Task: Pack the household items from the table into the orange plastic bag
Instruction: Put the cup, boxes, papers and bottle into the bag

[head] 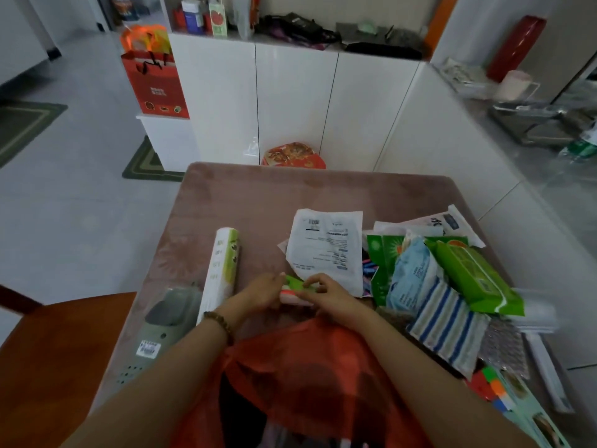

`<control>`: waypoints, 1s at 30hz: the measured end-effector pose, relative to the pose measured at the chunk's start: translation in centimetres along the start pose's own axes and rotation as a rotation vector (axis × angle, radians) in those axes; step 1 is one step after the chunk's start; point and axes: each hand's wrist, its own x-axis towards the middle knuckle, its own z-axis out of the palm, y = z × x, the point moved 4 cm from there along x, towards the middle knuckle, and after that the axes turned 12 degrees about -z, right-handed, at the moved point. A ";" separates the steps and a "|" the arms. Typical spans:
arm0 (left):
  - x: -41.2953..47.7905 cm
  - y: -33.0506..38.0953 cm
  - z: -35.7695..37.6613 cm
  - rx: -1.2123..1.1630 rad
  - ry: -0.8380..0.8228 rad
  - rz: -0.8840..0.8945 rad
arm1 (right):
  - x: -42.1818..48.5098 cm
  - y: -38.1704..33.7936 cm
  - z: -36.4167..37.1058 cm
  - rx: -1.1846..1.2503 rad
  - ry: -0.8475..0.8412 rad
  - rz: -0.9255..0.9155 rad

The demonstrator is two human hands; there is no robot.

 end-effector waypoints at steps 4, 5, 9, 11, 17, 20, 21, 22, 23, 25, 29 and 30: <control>0.1 2.3 -1.8 0.009 0.148 0.146 | -0.3 -1.2 -0.8 0.296 0.027 -0.067; 0.2 3.3 -2.1 0.024 0.186 0.223 | -0.4 -2.1 -1.4 0.363 0.053 -0.101; 2.4 6.3 -1.1 -0.196 0.112 0.270 | 0.2 -3.5 -5.5 0.375 0.278 -0.182; 3.9 6.4 0.2 -0.222 0.060 0.209 | 0.7 -2.5 -7.2 0.357 0.377 -0.164; 6.8 4.8 2.1 0.202 0.188 0.099 | 2.9 1.4 -8.9 -0.080 0.468 -0.074; 7.6 4.0 1.6 0.158 0.231 0.017 | 4.3 1.6 -8.2 -0.291 0.515 -0.059; 8.1 3.6 1.6 0.124 0.210 -0.029 | 4.9 1.6 -7.8 -0.314 0.530 -0.067; 8.1 3.4 1.5 0.101 0.196 -0.070 | 5.2 1.4 -7.3 -0.307 0.529 -0.059; 8.4 3.2 1.4 0.044 0.196 -0.103 | 5.6 1.4 -7.0 -0.296 0.519 -0.031; 8.6 3.2 0.9 -0.091 0.202 -0.151 | 6.8 1.7 -7.1 -0.343 0.473 0.044; 8.7 3.2 0.7 -0.185 0.236 -0.097 | 8.3 3.1 -8.0 -0.194 0.338 0.101; 8.7 3.0 0.8 -0.187 0.229 -0.098 | 7.9 2.8 -7.7 -0.117 0.303 0.093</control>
